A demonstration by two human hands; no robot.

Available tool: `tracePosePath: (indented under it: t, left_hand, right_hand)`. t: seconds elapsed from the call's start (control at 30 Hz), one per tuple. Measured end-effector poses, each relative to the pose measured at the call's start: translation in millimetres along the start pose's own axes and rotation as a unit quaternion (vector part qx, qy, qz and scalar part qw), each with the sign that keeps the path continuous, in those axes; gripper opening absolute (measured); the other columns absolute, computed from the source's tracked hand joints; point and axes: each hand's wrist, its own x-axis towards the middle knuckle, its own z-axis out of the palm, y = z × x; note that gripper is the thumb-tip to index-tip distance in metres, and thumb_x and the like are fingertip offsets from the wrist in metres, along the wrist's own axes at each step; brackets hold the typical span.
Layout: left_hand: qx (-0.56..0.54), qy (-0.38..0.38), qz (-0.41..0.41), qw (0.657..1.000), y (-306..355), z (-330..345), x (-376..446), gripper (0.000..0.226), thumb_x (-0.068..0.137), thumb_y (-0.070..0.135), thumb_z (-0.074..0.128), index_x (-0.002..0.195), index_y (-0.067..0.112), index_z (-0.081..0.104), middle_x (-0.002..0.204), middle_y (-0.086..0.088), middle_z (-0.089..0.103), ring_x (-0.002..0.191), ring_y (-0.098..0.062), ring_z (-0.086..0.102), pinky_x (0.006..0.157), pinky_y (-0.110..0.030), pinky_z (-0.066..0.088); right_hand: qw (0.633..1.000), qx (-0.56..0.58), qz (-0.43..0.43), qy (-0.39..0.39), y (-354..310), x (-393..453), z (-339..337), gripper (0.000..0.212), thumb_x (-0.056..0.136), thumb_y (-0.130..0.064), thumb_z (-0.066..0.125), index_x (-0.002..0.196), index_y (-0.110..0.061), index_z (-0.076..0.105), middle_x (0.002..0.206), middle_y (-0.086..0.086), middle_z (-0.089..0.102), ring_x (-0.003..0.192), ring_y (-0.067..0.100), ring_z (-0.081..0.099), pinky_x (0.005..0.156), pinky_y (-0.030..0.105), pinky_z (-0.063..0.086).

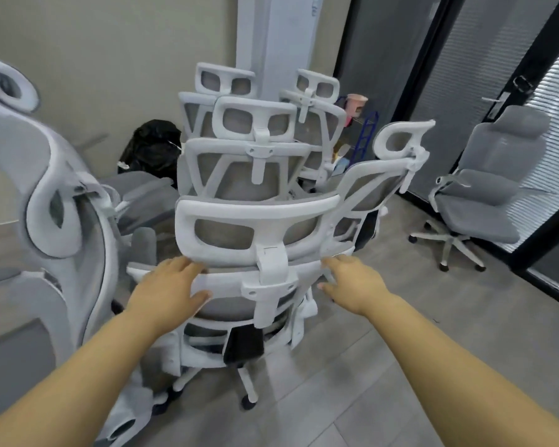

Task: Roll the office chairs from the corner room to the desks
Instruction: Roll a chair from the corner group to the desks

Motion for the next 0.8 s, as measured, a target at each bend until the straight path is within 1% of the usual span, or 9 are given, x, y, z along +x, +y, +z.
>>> tracePosePath:
  t: [0.13,0.23,0.33,0.4,0.43,0.5,0.57,0.63,0.8]
  left_hand:
    - [0.022,0.002,-0.024,0.999,-2,12,9,0.050,0.087,0.049,0.052,0.131,0.026,0.047,0.137,0.002,0.049,0.126,-0.023,0.044,0.104,-0.043,0.037]
    - [0.009,0.019,-0.027,0.999,-4,16,11,0.044,0.088,0.044,0.056,0.127,0.024,0.053,0.130,0.001,0.055,0.120,-0.026,0.050,0.100,-0.044,0.040]
    - [0.014,0.036,-0.016,0.999,-5,19,8,0.035,0.087,0.040,0.059,0.117,0.023,0.062,0.118,0.000,0.064,0.107,-0.027,0.058,0.089,-0.043,0.047]
    - [0.019,0.049,-0.010,0.999,-4,20,4,0.029,0.084,0.037,0.064,0.110,0.023,0.066,0.109,-0.001,0.068,0.098,-0.029,0.062,0.080,-0.041,0.049]
    - [0.018,0.053,-0.006,0.998,-3,20,1,0.028,0.083,0.036,0.065,0.108,0.022,0.067,0.106,-0.001,0.069,0.095,-0.030,0.063,0.079,-0.040,0.049]
    - [0.015,0.055,0.002,0.998,-1,20,-5,0.027,0.084,0.036,0.065,0.107,0.022,0.067,0.104,-0.001,0.069,0.095,-0.029,0.063,0.079,-0.040,0.048]
    - [0.008,0.046,0.011,0.999,0,20,-12,0.030,0.086,0.038,0.061,0.112,0.024,0.065,0.108,0.000,0.068,0.100,-0.027,0.061,0.084,-0.039,0.047]
    - [0.004,0.036,0.022,0.999,1,20,-20,0.034,0.087,0.041,0.058,0.117,0.025,0.063,0.114,0.001,0.066,0.105,-0.026,0.059,0.087,-0.038,0.046]
    - [-0.004,0.037,0.082,0.996,6,21,-49,0.033,0.086,0.040,0.061,0.114,0.024,0.065,0.113,0.001,0.066,0.102,-0.029,0.060,0.080,-0.036,0.045]
  right_hand:
    - [0.999,-0.003,-0.048,0.015,8,32,16,0.056,0.091,-0.036,0.051,0.142,-0.019,0.035,0.142,0.005,0.041,0.129,0.027,0.037,0.099,0.039,0.041]
    - [0.998,0.005,-0.062,0.026,13,41,26,0.053,0.093,-0.039,0.049,0.141,-0.019,0.037,0.143,0.004,0.041,0.132,0.026,0.035,0.103,0.040,0.037]
    - [0.996,0.029,-0.061,0.053,17,39,34,0.047,0.095,-0.039,0.046,0.136,-0.018,0.043,0.137,0.003,0.047,0.127,0.025,0.041,0.100,0.040,0.040]
    - [0.997,0.027,-0.050,0.060,16,34,37,0.045,0.096,-0.039,0.045,0.136,-0.018,0.044,0.134,0.004,0.049,0.123,0.026,0.045,0.095,0.039,0.042]
    - [0.997,0.024,-0.045,0.063,15,31,38,0.045,0.096,-0.039,0.044,0.136,-0.018,0.044,0.133,0.004,0.049,0.122,0.026,0.046,0.094,0.038,0.042]
    - [0.997,0.020,-0.034,0.065,14,20,38,0.045,0.096,-0.039,0.044,0.137,-0.019,0.043,0.134,0.003,0.048,0.122,0.026,0.046,0.093,0.037,0.042]
    - [0.998,0.022,-0.017,0.062,13,6,39,0.045,0.096,-0.039,0.045,0.136,-0.020,0.043,0.136,0.001,0.046,0.122,0.025,0.046,0.093,0.037,0.043]
    - [0.998,0.026,0.000,0.063,13,-12,42,0.044,0.096,-0.038,0.046,0.135,-0.019,0.044,0.137,0.001,0.045,0.121,0.025,0.046,0.089,0.037,0.045]
    - [0.995,0.043,0.058,0.076,12,-74,51,0.041,0.095,-0.039,0.048,0.131,-0.020,0.047,0.135,-0.001,0.048,0.121,0.023,0.046,0.085,0.037,0.045]
